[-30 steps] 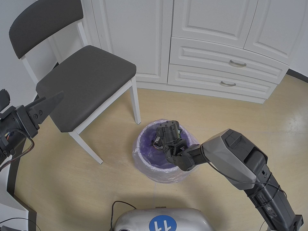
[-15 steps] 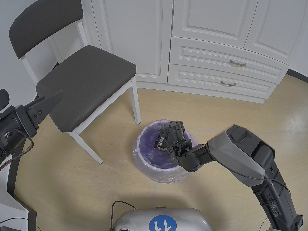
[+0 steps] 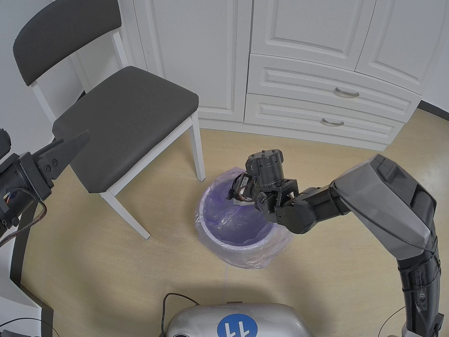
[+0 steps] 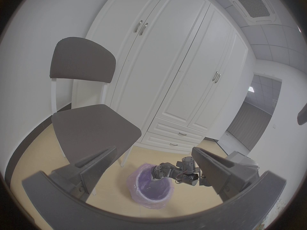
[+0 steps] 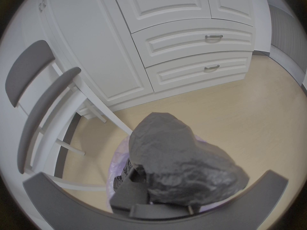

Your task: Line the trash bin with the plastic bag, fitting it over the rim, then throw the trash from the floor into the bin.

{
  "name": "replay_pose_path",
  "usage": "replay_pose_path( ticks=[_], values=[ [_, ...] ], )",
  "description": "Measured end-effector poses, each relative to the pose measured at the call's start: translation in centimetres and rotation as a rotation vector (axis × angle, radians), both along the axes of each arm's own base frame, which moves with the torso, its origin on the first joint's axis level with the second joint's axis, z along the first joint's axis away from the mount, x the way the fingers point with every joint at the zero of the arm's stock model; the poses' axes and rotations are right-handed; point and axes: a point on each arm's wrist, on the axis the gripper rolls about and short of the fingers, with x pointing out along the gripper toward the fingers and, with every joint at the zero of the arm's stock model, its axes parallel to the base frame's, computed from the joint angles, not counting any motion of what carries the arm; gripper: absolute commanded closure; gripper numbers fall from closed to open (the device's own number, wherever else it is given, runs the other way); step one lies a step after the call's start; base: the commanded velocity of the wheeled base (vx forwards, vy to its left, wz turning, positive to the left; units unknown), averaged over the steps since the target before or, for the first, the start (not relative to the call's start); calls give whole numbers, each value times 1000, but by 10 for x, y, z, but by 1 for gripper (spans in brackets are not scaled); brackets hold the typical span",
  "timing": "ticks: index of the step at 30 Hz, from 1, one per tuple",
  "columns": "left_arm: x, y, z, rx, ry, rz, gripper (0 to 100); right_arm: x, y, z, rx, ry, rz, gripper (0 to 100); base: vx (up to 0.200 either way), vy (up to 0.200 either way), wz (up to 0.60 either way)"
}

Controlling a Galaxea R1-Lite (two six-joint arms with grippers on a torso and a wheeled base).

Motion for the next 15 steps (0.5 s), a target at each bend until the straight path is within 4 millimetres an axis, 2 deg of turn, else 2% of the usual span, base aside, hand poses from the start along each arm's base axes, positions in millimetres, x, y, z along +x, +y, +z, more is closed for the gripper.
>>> replay_pose_path(
  ticks=[5,15],
  values=[
    [-1,0,1,9,-10,-1,0,-12,-4,10,-28,25,33,100,0,0,0],
    [-1,0,-1,24,-9,-2,0,-15,-2,6,-46,68,66,100,0,0,0]
  ],
)
